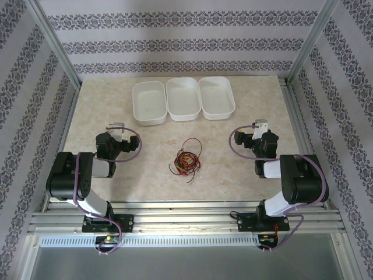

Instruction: Untangle the cables

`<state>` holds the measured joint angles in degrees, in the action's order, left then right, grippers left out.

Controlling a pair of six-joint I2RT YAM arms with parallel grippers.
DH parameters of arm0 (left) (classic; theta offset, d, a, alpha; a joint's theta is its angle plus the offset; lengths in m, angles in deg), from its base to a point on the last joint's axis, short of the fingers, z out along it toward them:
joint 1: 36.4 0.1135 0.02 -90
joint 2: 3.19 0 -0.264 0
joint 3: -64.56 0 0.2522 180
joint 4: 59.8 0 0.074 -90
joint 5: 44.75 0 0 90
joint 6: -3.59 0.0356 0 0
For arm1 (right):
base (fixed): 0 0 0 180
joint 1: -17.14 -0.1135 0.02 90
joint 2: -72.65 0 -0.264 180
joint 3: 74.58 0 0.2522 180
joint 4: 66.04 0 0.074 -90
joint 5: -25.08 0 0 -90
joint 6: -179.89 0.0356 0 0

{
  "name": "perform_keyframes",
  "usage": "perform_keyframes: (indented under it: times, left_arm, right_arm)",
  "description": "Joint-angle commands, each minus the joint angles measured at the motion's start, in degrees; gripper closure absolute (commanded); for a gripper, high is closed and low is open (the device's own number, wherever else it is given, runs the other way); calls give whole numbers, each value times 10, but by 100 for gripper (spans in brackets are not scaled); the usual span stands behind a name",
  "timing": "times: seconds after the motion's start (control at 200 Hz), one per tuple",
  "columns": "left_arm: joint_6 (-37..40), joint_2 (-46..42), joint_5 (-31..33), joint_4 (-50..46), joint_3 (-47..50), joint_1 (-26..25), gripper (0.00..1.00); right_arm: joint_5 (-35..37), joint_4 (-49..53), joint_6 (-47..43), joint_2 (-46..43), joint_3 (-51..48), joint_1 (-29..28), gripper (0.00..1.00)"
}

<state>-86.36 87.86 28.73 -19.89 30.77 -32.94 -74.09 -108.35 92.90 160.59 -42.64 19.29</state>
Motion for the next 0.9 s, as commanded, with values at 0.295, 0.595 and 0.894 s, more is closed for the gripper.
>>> perform_keyframes:
  times: [0.295, 0.595, 0.894]
  left_arm:
    - [10, 4, -11, 31, -10, 5, 1]
    - [8, 4, -5, 28, -12, 5, 1]
    - [-35, -55, 91, 149, 78, 12, 1]
  right_arm:
    - [-13, -21, -2, 6, 12, 6, 2]
    - [-6, -26, 0, -6, 8, 6, 2]
    - [24, 37, 8, -83, 6, 5, 2]
